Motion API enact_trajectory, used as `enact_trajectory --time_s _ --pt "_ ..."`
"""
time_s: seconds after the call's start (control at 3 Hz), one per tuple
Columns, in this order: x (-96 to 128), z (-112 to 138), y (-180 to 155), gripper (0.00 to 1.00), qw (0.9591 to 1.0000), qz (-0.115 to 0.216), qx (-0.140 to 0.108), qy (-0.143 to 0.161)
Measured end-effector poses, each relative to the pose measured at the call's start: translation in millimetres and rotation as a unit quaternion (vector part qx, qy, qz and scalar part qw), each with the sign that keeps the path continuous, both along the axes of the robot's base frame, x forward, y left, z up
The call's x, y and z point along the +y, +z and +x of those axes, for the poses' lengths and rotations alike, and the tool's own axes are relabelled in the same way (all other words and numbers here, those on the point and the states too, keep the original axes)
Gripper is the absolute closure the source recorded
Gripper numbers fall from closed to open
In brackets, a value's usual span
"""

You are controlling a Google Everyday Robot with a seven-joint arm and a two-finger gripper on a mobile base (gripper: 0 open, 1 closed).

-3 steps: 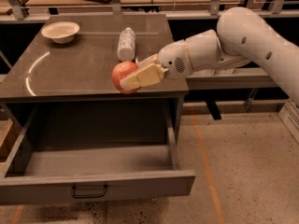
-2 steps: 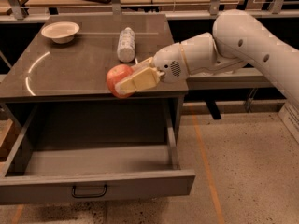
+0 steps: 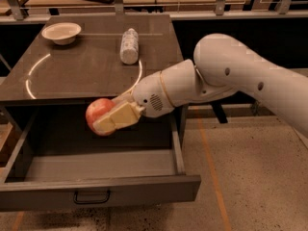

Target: Place apple into top drawer

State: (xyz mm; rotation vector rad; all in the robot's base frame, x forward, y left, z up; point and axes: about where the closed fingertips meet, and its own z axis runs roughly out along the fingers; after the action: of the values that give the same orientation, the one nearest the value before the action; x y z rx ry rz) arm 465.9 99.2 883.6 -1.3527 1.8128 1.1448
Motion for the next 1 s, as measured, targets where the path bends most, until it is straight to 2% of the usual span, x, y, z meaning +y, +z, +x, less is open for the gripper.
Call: enact_trajectory --time_s 0.33,0.67,1.0 --pt "19.7 -18.8 -32.8 1.0 0.9994 -0.03 -0.012 -0.01" --pt "34.5 -12.7 -64.9 1.0 0.9981 -0.053 -0.029 -0.015" --pt "46.4 3.5 -94.4 1.0 0.9966 -0.067 -0.043 -0.02"
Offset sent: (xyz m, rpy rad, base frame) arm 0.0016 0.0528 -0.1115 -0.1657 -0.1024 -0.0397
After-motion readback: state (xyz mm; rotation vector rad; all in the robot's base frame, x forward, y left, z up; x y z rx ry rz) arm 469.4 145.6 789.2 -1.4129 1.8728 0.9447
